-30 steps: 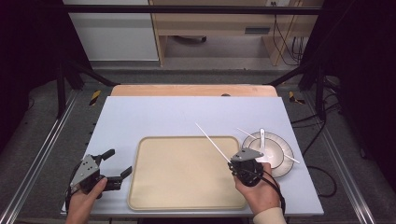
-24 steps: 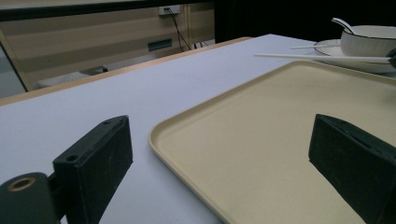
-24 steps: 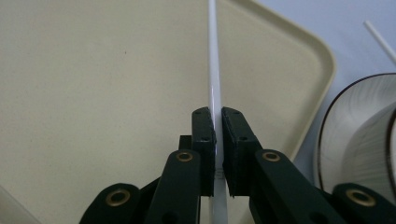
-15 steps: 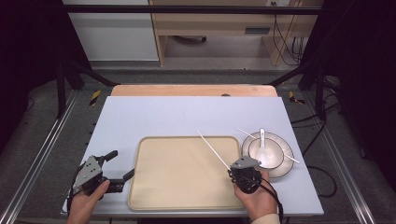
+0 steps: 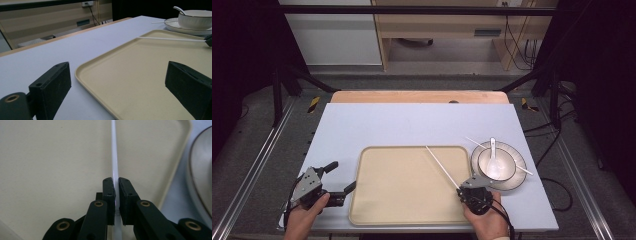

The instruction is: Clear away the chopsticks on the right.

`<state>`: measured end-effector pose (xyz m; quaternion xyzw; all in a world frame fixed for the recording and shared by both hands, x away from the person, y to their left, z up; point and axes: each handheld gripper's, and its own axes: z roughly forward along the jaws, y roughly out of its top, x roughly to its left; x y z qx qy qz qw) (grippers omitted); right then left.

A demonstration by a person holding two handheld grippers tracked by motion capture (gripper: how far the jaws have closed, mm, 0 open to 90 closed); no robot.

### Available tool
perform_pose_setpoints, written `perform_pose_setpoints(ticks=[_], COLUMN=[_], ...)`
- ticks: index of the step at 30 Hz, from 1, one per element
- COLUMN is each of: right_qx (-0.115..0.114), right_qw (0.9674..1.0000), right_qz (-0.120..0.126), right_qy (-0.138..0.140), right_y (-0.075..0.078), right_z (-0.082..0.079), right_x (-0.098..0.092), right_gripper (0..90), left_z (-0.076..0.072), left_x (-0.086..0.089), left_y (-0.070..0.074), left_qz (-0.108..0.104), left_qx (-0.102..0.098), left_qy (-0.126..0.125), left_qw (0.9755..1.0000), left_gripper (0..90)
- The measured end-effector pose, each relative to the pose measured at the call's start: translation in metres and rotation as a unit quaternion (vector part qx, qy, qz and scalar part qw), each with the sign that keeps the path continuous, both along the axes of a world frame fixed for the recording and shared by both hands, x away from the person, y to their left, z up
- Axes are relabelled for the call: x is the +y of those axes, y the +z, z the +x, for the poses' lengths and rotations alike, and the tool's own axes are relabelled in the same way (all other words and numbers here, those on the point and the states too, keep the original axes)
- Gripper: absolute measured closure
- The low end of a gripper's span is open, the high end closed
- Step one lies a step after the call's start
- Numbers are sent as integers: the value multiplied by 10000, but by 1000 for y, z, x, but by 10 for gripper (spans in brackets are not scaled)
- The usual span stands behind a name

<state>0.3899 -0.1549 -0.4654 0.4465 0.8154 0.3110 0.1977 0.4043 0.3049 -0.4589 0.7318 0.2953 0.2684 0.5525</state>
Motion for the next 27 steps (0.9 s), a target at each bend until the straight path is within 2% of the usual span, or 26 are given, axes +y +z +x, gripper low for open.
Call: perform_pose_setpoints(ticks=[3,12,13,14,18,19,20,22,23,24,25,26,27], right_qx=[139,242,238,257,-181,-340,-340,-603,-817,-893,-1000,-1078,-1167], right_qw=[9998,9997,9997,9996,9996,9991,9991,9971,9948,9936,9921,9908,9900], right_qz=[22,34,62,96,216,258,258,455,536,583,607,584,450], right_qy=[101,83,59,11,57,-26,-26,-115,-273,-360,-457,-570,-659], right_y=[-5,-3,-3,-2,19,30,30,49,68,75,85,93,99], right_z=[-2,-10,-11,-12,-20,-23,-23,-25,-27,-27,-28,-28,-26], right_x=[12,22,21,21,9,1,1,-19,-45,-56,-74,-89,-104], right_gripper=[840,834,750,715,657,633,633,608,579,579,581,583,584], left_z=[-1,-1,0,0,-1,-1,-1,-2,-3,-3,-3,-3,-3], left_x=[-1,-1,-2,-2,-3,-4,-4,-4,-3,-3,-2,-2,-2], left_y=[1,2,2,2,1,1,1,2,1,1,2,2,2], left_qz=[-12,3,1,1,49,89,89,137,148,148,133,131,131], left_qx=[-32,-43,-32,-32,-58,-61,-61,-82,-79,-79,-84,-85,-85], left_qy=[-17,-39,-47,-47,-103,-110,-110,-122,-108,-108,-88,-87,-87], left_qw=[10000,10000,10000,10000,9999,9999,9999,9998,9998,9998,9998,9998,9998], left_gripper=[61,61,61,61,61,61,61,61,61,61,61,62,64])
